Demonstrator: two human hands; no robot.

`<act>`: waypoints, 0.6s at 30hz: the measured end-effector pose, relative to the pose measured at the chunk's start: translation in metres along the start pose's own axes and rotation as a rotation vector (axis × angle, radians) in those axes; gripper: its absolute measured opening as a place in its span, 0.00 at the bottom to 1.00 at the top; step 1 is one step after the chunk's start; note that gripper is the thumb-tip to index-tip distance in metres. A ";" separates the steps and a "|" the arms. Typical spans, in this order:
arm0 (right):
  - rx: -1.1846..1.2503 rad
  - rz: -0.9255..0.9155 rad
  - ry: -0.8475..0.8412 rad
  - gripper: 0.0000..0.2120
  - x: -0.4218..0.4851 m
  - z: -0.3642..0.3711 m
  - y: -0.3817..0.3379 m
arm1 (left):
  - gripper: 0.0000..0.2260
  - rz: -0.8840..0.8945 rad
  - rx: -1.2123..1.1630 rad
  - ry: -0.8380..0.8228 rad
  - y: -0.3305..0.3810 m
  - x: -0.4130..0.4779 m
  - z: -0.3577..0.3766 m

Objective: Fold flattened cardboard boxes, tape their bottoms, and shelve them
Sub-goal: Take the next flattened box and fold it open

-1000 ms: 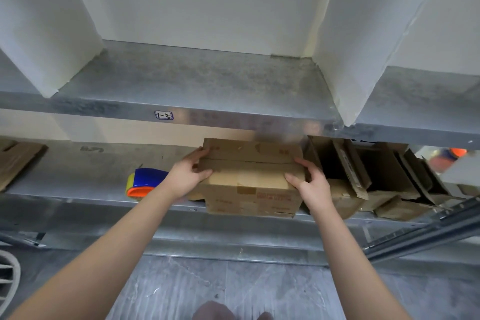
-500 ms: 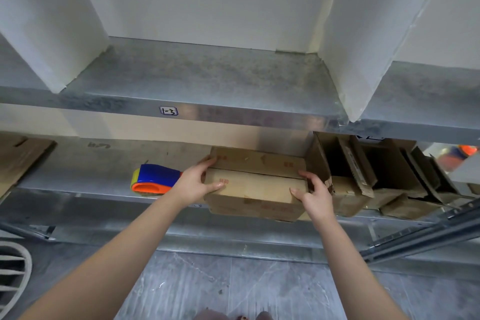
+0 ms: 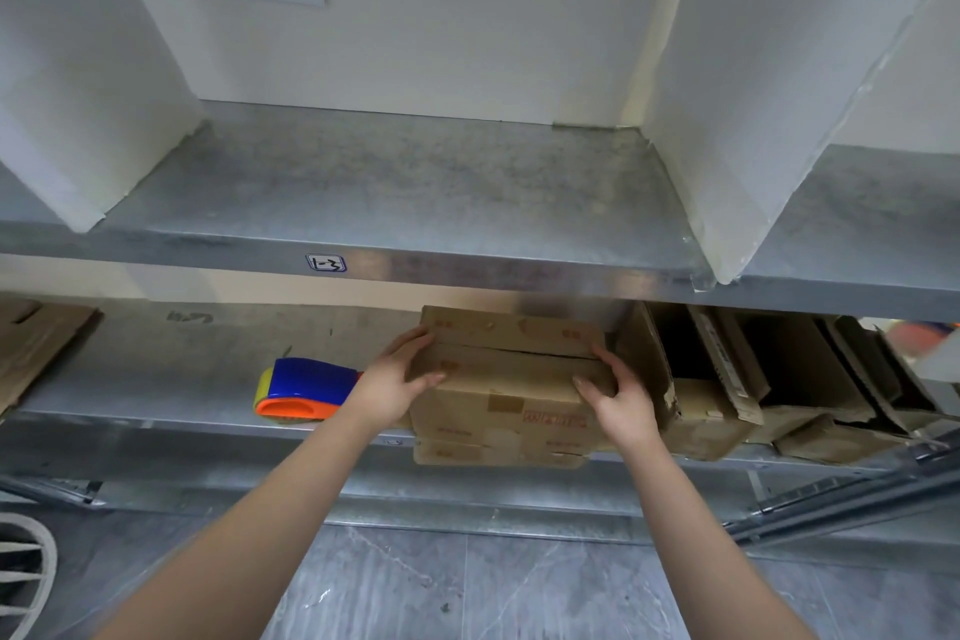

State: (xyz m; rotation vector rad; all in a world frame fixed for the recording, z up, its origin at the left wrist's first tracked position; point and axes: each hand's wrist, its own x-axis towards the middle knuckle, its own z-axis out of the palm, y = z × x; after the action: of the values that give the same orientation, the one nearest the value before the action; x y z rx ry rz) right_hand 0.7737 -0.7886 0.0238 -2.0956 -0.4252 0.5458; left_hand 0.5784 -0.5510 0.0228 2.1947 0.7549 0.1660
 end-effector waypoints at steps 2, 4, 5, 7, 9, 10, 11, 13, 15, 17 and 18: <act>-0.029 -0.014 0.007 0.25 0.001 0.001 -0.001 | 0.27 -0.007 0.059 0.001 0.001 0.003 0.000; -0.072 -0.031 0.013 0.26 -0.003 0.002 0.001 | 0.27 0.038 0.191 0.020 0.000 0.001 0.000; -0.098 -0.039 0.015 0.26 -0.007 0.002 0.002 | 0.26 0.096 0.243 0.044 0.000 -0.001 0.000; -0.162 -0.067 0.048 0.27 -0.016 0.003 0.002 | 0.21 0.238 0.287 0.058 0.003 -0.005 0.001; -0.242 -0.129 0.122 0.27 -0.023 0.003 0.002 | 0.19 0.271 0.272 0.017 0.007 -0.009 0.002; -0.269 -0.158 0.145 0.26 -0.025 0.003 0.002 | 0.22 0.254 0.263 -0.002 0.009 -0.012 0.001; -0.275 -0.172 0.144 0.25 -0.027 0.005 0.003 | 0.25 0.235 0.273 -0.023 0.010 -0.015 0.002; -0.250 -0.163 0.107 0.24 -0.027 0.006 0.003 | 0.23 0.209 0.324 -0.056 0.009 -0.016 0.004; -0.254 -0.161 0.076 0.24 -0.022 0.005 0.001 | 0.20 0.195 0.353 -0.065 0.011 -0.015 0.005; -0.289 -0.157 0.042 0.25 -0.016 0.000 -0.004 | 0.20 0.182 0.390 -0.074 0.017 -0.011 0.003; -0.309 -0.153 0.021 0.26 -0.014 -0.003 -0.006 | 0.21 0.180 0.420 -0.083 0.020 -0.009 0.001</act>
State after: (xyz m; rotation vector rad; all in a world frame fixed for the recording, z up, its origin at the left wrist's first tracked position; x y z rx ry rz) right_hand 0.7628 -0.7945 0.0336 -2.3349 -0.6883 0.3864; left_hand 0.5804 -0.5672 0.0373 2.6517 0.5833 0.0044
